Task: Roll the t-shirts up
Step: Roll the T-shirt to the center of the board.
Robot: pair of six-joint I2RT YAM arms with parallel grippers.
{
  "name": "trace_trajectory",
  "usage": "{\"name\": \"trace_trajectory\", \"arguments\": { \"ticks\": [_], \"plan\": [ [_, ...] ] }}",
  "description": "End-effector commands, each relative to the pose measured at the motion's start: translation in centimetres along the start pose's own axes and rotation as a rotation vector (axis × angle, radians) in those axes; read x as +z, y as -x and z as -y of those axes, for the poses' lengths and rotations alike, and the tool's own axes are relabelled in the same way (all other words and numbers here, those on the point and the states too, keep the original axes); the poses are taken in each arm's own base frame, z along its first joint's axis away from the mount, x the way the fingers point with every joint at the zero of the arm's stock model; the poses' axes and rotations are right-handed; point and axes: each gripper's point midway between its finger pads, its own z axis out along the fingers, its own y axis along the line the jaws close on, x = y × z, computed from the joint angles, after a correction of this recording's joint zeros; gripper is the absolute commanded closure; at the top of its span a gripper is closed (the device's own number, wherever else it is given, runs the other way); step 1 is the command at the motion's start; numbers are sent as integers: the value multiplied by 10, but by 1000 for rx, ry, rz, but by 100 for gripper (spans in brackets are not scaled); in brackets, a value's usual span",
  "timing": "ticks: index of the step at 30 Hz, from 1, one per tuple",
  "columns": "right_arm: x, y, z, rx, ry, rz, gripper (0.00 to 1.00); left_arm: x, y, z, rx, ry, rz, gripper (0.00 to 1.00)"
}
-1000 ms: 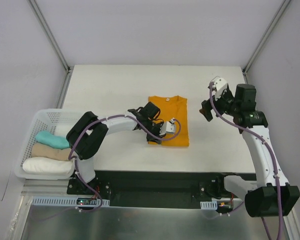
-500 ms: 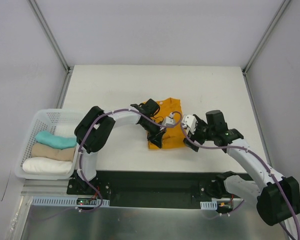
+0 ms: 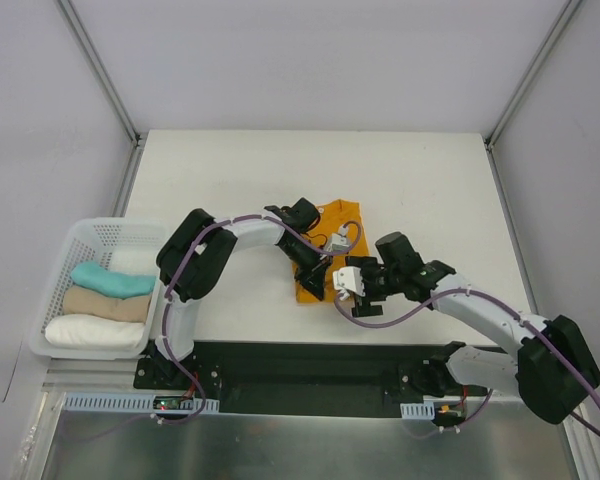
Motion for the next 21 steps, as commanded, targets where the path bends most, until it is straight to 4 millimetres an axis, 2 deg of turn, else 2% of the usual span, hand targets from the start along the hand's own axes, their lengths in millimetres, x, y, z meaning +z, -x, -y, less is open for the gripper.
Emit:
{"name": "trace_trajectory", "arguments": {
  "ticks": [1, 6, 10, 13, 17, 19, 21],
  "plan": [
    [15, 2, -1, -91, 26, 28, 12, 1, -3, 9, -57, -53, -1, 100],
    [28, -11, 4, -89, 31, -16, 16, -2, -4, 7, -68, -59, 8, 100],
    [34, -15, 7, -109, 30, -48, 28, -5, -5, 5, -83, -64, 22, 100],
    [39, -20, 7, -107, 48, -100, 41, -9, -2, 4, -93, -73, 43, 100],
    [38, -19, 3, -81, 101, -120, 71, -17, 0, 4, -125, -69, 66, 100],
    [31, -14, -4, 15, 157, -138, 79, -26, -2, 9, -197, -84, 97, 100],
    [25, -9, -10, 93, 210, -124, 81, -35, -1, 16, -247, -109, 132, 100]
  ]
}}
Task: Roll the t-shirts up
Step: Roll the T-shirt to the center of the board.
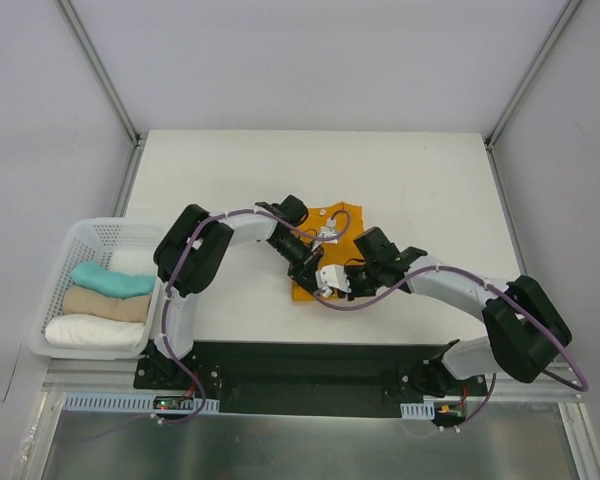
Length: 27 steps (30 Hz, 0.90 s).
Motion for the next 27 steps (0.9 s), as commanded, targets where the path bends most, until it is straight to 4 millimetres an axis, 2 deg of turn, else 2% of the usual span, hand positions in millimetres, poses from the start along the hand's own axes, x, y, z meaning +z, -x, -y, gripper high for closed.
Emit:
{"name": "trace_trajectory", "arguments": {
  "ticks": [1, 3, 4, 5, 7, 13, 16, 20, 24, 27],
  "plan": [
    [-19, 15, -16, 195, 152, 7, 83, -21, 0, 20, -164, -57, 75, 100],
    [-25, 22, -23, 255, 218, 32, 85, -25, 1, 26, -223, -75, 89, 100],
    [-31, 21, -38, 297, 291, 15, 86, -30, 3, 32, -271, -103, 110, 100],
    [-33, 28, -35, 332, 325, 40, 87, -31, 4, 34, -292, -115, 119, 100],
    [-37, 27, -45, 406, 389, 36, 87, -35, 7, 37, -360, -137, 134, 100],
    [-36, 15, -63, 523, 568, 19, 87, -42, 13, 19, -467, -152, 161, 100],
    [-33, 10, -59, 623, 672, 11, 88, -41, 9, 7, -508, -160, 158, 100],
    [-33, 6, -39, 740, 739, 26, 88, -36, 0, -7, -529, -147, 134, 100],
    [-39, 9, -38, 827, 875, 14, 88, -38, -7, -19, -533, -117, 127, 100],
    [-33, 7, -31, 904, 942, -21, 88, -47, -9, -27, -533, -71, 132, 91]
  ]
}}
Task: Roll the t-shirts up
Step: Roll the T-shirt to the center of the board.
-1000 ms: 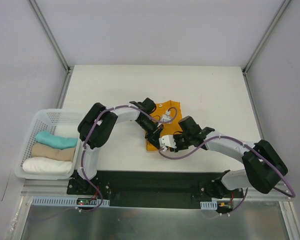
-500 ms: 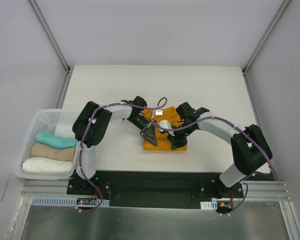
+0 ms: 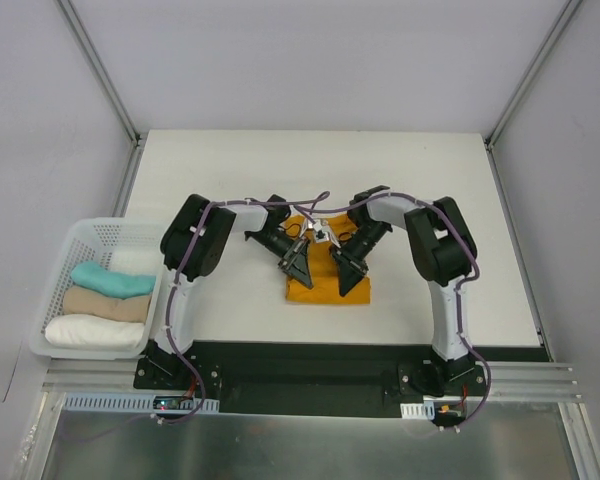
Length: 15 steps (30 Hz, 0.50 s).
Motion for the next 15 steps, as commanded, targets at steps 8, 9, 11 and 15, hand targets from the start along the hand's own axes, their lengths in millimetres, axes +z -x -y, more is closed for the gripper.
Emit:
{"name": "trace_trajectory", "arguments": {
  "ticks": [8, 9, 11, 15],
  "plan": [
    [-7, -18, -20, 408, 239, -194, 89, -95, 17, -4, 193, 396, 151, 65],
    [-8, -16, -17, 435, 248, -202, 89, -98, 12, -2, 197, 409, 158, 65],
    [-6, -16, -15, 453, 248, -214, 90, -108, 13, 18, 281, 451, 184, 65],
    [-3, -18, -13, 495, 241, -251, 90, -99, -1, 40, 630, 596, 86, 63]
  ]
}}
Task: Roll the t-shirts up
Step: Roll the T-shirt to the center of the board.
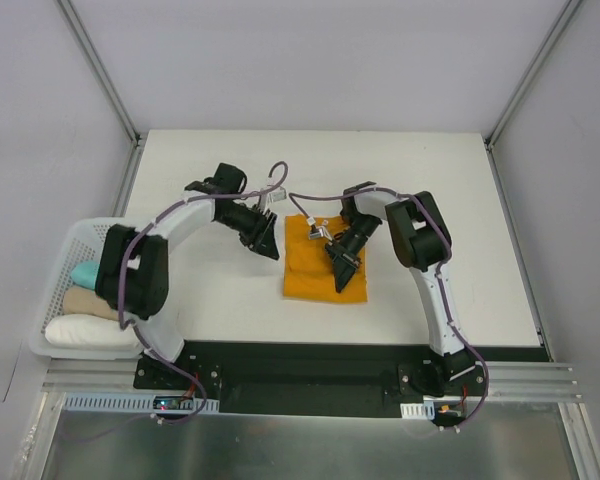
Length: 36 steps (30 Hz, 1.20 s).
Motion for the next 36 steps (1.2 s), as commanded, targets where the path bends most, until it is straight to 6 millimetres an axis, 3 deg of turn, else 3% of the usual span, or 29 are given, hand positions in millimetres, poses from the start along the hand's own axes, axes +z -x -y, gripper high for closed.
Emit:
{"name": "trace_trajectory", "arguments": {
  "ticks": [1, 2, 3, 4, 5, 6, 7, 8, 11, 21, 25, 31, 36],
  "plan": [
    [-3, -33, -19, 195, 56, -198, 91, -5, -5, 36, 538, 181, -48, 63],
    [-3, -32, -19, 199, 54, -197, 91, 0, -7, 33, 655, 253, -75, 63],
    [-3, -32, -19, 203, 54, -199, 91, 15, -32, 19, 830, 336, -170, 61],
    [-4, -32, -18, 209, 55, -199, 91, 14, -5, 32, 1003, 382, -43, 59],
    [-3, -32, -18, 207, 55, -201, 91, 17, 1, 38, 1094, 388, 12, 54],
    [-4, -32, -18, 208, 52, -204, 91, 26, -13, 38, 1163, 369, 16, 46],
    [-3, -32, -18, 213, 54, -205, 91, 34, -8, 58, 1243, 318, 63, 44],
    [-3, -33, -17, 216, 54, -206, 91, 41, -11, 65, 1265, 283, 59, 44],
    [-3, -33, -17, 218, 53, -207, 91, 59, -10, 80, 1266, 195, 55, 44],
    [-4, -32, -18, 221, 60, -210, 92, 123, -23, 98, 1317, 47, 29, 49],
    [-4, -31, -18, 220, 62, -207, 92, 139, -36, 76, 1287, 71, -45, 52],
    [-3, -31, -18, 223, 73, -210, 92, 138, -35, 42, 1285, 212, -119, 52],
    [-4, -32, -18, 223, 71, -209, 92, 128, -29, 56, 1252, 190, -70, 53]
  ]
}}
